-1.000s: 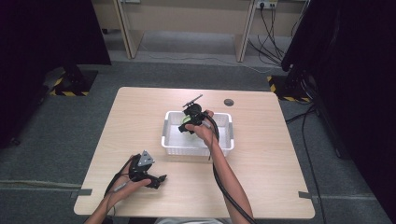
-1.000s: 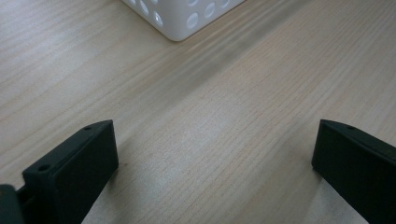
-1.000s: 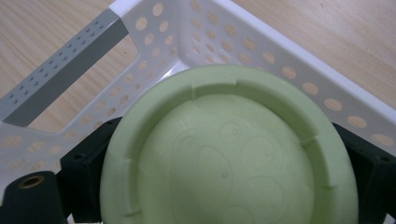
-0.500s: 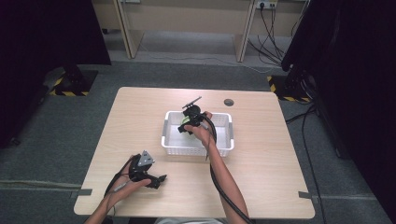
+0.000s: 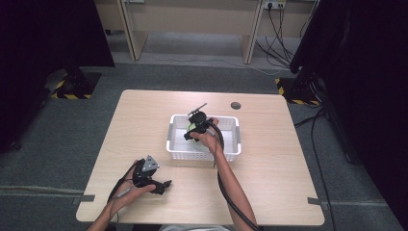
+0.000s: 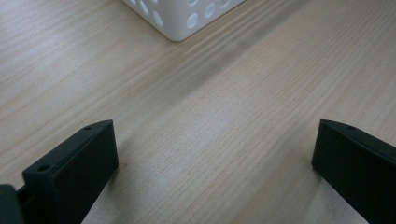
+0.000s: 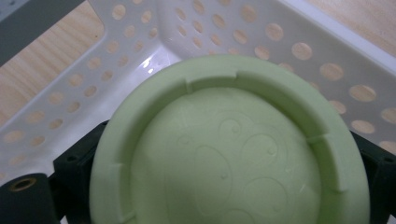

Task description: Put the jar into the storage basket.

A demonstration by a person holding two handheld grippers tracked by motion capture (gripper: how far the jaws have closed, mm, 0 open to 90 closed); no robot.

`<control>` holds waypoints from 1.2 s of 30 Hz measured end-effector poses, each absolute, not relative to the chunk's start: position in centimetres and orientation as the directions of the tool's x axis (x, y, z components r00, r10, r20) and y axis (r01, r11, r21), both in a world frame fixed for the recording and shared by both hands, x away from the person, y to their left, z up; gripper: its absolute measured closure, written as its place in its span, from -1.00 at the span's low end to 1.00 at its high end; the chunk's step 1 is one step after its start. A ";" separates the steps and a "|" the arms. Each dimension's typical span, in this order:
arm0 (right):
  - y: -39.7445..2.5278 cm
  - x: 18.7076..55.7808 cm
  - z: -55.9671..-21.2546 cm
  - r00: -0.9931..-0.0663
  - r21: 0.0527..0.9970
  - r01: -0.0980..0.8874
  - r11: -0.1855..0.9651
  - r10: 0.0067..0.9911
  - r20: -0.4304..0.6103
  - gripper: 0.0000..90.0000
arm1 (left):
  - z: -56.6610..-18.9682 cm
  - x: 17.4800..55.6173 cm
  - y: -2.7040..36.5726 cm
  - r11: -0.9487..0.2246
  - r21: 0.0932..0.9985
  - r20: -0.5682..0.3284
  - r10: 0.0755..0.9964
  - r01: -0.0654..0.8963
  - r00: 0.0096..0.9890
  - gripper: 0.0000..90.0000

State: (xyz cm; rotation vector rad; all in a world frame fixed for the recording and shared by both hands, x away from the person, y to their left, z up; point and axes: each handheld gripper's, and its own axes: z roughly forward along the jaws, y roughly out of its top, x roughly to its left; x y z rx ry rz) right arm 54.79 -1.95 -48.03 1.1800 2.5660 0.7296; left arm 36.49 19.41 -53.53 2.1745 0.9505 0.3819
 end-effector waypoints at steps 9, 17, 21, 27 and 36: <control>-2.4 54.2 -46.9 -0.647 0.526 0.655 0.543 0.763 0.017 -0.87 | -53.5 36.5 19.4 -0.469 0.717 -0.015 0.729 0.516 0.684 -1.00; -3.2 53.6 -45.8 -0.650 0.552 0.644 0.530 0.760 0.029 -0.88 | -53.5 36.5 19.4 -0.467 0.718 -0.016 0.730 0.516 0.683 -1.00; -3.5 53.1 -45.3 -0.662 0.558 0.636 0.533 0.749 0.038 -0.90 | -53.5 36.5 19.4 -0.467 0.718 -0.017 0.730 0.516 0.684 -1.00; -4.1 52.3 -44.7 -0.676 0.574 0.619 0.536 0.736 0.043 -0.90 | -53.5 36.5 19.4 -0.468 0.717 -0.017 0.730 0.517 0.684 -1.00; -5.1 50.9 -43.7 -0.696 0.601 0.595 0.533 0.716 0.054 -0.90 | -53.5 36.5 19.4 -0.466 0.718 -0.018 0.730 0.517 0.683 -1.00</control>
